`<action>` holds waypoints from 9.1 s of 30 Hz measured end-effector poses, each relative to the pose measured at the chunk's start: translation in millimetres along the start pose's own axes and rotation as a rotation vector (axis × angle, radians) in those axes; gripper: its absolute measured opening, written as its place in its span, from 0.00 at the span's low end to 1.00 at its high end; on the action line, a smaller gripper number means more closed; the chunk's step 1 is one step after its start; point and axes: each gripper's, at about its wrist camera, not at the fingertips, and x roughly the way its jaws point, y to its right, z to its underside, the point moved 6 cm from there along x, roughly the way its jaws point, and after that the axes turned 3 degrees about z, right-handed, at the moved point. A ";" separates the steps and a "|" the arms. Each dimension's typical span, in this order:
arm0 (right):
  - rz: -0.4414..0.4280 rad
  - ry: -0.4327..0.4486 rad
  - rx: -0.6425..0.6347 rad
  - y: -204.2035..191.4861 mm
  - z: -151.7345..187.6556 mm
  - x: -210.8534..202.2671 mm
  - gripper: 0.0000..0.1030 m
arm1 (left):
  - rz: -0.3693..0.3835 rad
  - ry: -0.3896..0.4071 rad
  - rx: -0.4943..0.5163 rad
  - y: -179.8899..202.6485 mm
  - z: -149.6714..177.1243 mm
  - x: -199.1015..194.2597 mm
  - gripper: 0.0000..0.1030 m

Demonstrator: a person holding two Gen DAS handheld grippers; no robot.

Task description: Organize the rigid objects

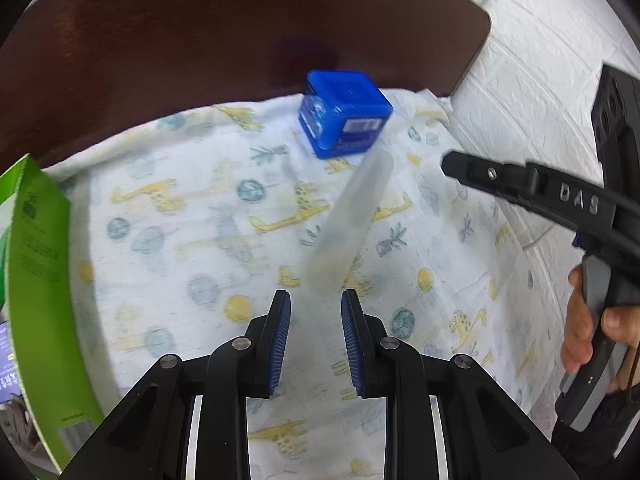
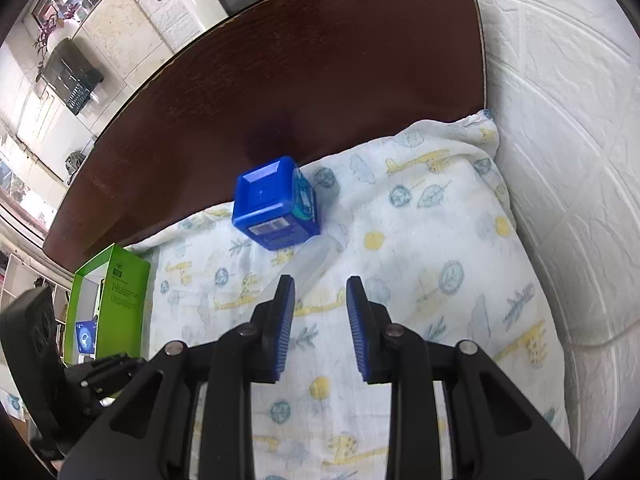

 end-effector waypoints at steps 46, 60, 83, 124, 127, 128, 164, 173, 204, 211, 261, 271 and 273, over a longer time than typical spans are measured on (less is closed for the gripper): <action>-0.113 -0.140 -0.096 8.9 -33.1 82.6 0.39 | 0.096 -0.013 -0.288 -55.0 -29.4 17.8 0.24; -0.039 -0.176 -0.086 3.6 10.0 66.3 0.31 | 0.067 -0.018 -0.277 -63.9 -31.2 14.7 0.24; -0.052 -0.052 -0.094 -33.2 3.7 19.3 0.31 | 0.000 0.078 -0.220 -56.5 -35.1 -26.0 0.24; -0.305 -0.176 -0.384 -346.4 66.7 86.6 0.33 | -0.221 0.307 -0.568 -316.3 81.0 -184.7 0.24; -0.299 -0.191 -0.381 -345.4 67.9 91.4 0.32 | -0.211 0.309 -0.592 -321.6 83.1 -183.9 0.24; -0.299 -0.190 -0.383 -345.1 68.6 90.6 0.32 | -0.212 0.312 -0.603 -323.7 83.5 -185.0 0.24; -0.032 0.028 0.079 -14.8 -47.3 17.5 0.33 | 0.065 0.128 -0.096 -20.5 -110.7 -6.1 0.25; -0.091 -0.027 0.126 -10.5 -53.7 49.6 0.30 | 0.076 0.105 -0.105 -23.9 -130.0 27.4 0.25; -0.220 0.051 -0.054 -119.4 -44.1 -23.7 0.16 | 0.022 0.284 -0.050 -45.7 -82.7 -95.8 0.16; -0.295 0.061 -0.177 -206.7 -22.6 -31.2 0.17 | -0.058 0.382 -0.123 -104.6 -45.5 -166.4 0.16; -0.191 0.120 -0.402 -309.6 88.7 -69.3 0.78 | -0.479 0.566 -0.219 -195.5 105.7 -276.9 0.81; -0.133 0.184 -0.381 -276.7 124.3 -98.8 0.92 | -0.475 0.526 -0.228 -164.0 148.5 -265.7 0.82; -0.138 0.172 -0.380 -271.0 133.4 -99.2 0.92 | -0.456 0.516 -0.244 -161.4 157.6 -261.0 0.82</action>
